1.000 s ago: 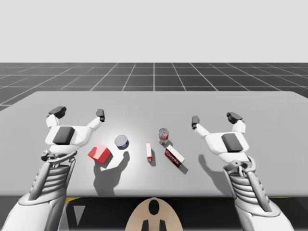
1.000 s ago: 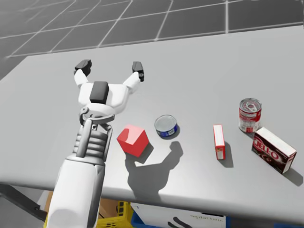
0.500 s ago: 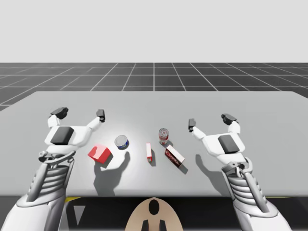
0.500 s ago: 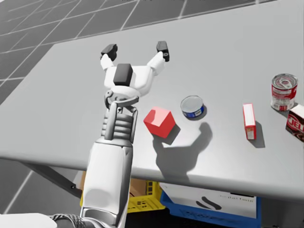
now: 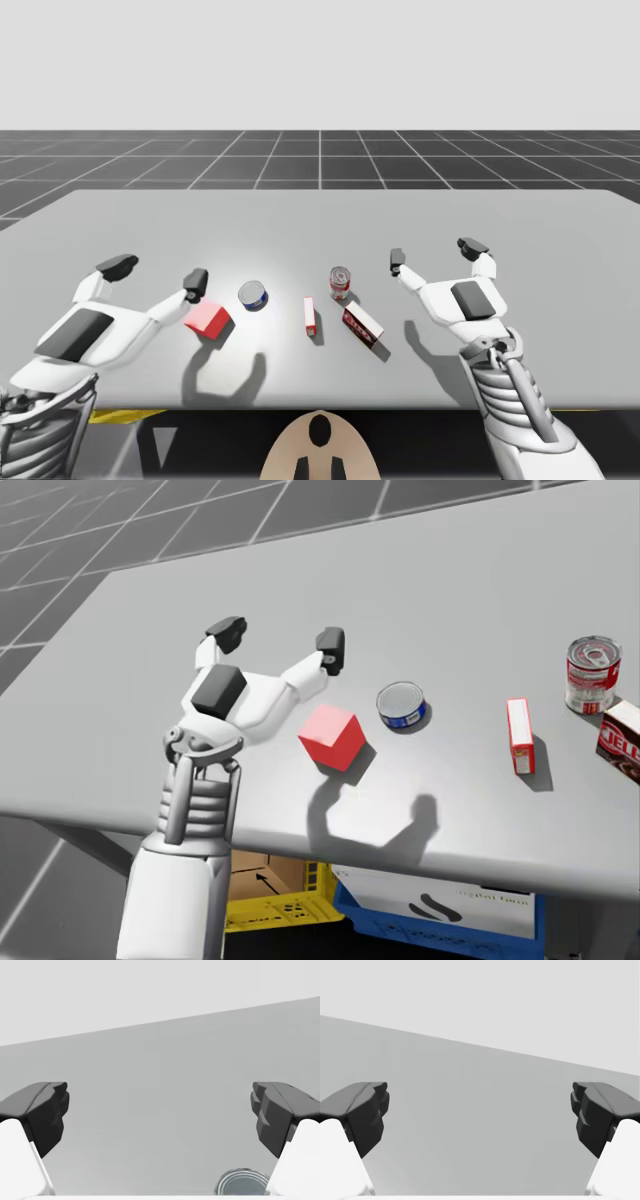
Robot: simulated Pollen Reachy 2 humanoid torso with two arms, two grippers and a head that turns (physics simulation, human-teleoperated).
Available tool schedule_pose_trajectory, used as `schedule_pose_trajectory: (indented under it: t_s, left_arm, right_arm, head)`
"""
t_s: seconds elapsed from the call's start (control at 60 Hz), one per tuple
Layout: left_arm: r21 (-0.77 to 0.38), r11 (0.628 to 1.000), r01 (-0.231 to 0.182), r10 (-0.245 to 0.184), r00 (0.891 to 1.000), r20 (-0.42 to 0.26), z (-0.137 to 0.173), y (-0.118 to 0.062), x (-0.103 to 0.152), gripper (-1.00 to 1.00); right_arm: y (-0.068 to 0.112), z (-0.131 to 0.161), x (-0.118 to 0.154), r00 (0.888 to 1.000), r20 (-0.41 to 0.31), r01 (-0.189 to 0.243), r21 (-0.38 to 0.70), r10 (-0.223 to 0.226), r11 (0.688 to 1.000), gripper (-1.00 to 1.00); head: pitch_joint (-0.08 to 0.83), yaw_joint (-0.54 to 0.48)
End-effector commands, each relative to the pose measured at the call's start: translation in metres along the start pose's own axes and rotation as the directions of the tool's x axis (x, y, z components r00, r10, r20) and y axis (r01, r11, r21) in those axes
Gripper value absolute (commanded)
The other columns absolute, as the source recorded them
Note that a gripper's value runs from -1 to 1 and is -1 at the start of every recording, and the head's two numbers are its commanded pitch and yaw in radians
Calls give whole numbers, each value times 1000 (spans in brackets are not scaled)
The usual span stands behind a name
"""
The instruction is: Find the red cube and pick it up.
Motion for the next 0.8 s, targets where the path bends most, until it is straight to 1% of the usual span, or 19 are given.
schedule_pose_trajectory:
  t_s: [0.017, 0.083, 0.133, 0.15, 0.2, 0.233, 0.267, 0.283, 0.317, 0.35, 0.367, 0.433, 0.467, 0.5, 0.6, 0.783, 0.8]
  left_arm:
    - [-86, 996, -33, 25, 996, -84, 32, 1, -19, -1000]
    - [-89, 996, -15, 5, 993, -115, 40, -1, -31, -1000]
    - [-91, 996, -21, 9, 991, -131, 43, -2, -37, -1000]
    - [-95, 995, -31, 16, 988, -151, 46, -4, -43, -1000]
    - [-95, 995, -40, 23, 985, -173, 49, -6, -52, -1000]
    - [-97, 993, -60, 39, 979, -198, 50, -7, -61, -1000]
    - [-96, 993, -67, 45, 977, -210, 51, -7, -66, -1000]
    - [-89, 993, -82, 60, 973, -224, 51, -8, -72, -1000]
    - [-86, 992, -97, 74, 969, -236, 51, -8, -76, -1000]
    - [-82, 992, -94, 72, 968, -242, 51, -8, -80, -1000]
    - [-77, 992, -98, 76, 965, -252, 50, -8, -85, -1000]
    - [-64, 992, -109, 88, 960, -267, 47, -8, -94, -1000]
    - [-63, 992, -110, 89, 959, -268, 46, -8, -95, -1000]
    - [-48, 991, -125, 107, 954, -280, 41, -7, -102, -1000]
    - [-32, 990, -136, 121, 950, -287, 32, -6, -110, -1000]
    - [-20, 990, -140, 128, 946, -298, 17, -10, -117, -1000]
    - [-20, 989, -145, 133, 944, -301, 15, -11, -117, -1000]
  right_arm:
    - [1, 0, 0, 1000, -2, 5, 0, -5, 1000, -1000]
    - [2, 0, 0, 1000, -2, 5, 1, -5, 1000, -1000]
    - [1, 0, 0, 1000, -1, 5, 0, -5, 1000, -1000]
    - [1, 0, 0, 1000, -1, 6, 1, -6, 1000, -1000]
    - [1, 0, 0, 1000, -1, 7, 0, -7, 1000, -1000]
    - [1, 0, 0, 1000, -1, 7, 0, -7, 1000, -1000]
    - [1, 0, 0, 1000, -1, 8, -1, -8, 1000, -1000]
    - [1, 0, 0, 1000, -1, 8, -1, -8, 1000, -1000]
    - [2, 0, 0, 1000, -1, 7, -1, -7, 1000, -1000]
    - [2, 0, 0, 1000, -1, 9, 0, -9, 1000, -1000]
    - [2, 0, 0, 1000, -1, 10, 0, -10, 1000, -1000]
    - [2, 0, 0, 1000, -4, 18, 3, -18, 1000, -1000]
    - [2, 0, 0, 1000, -5, 20, 4, -20, 1000, -1000]
    - [1, 0, 0, 1000, -6, 24, 5, -24, 1000, -1000]
    - [2, 0, 1, 1000, -7, 26, 5, -26, 1000, -1000]
    - [1, 0, 1, 1000, -7, 27, 6, -27, 1000, -1000]
    - [1, 0, 1, 1000, -7, 27, 6, -27, 1000, -1000]
  head:
    - [718, 436]
    - [718, 436]
    - [719, 436]
    - [721, 435]
    - [721, 433]
    - [721, 432]
    - [721, 430]
    - [722, 429]
    - [722, 428]
    - [721, 428]
    - [721, 428]
    - [720, 428]
    - [720, 429]
    - [719, 428]
    - [717, 426]
    - [720, 422]
    - [719, 421]
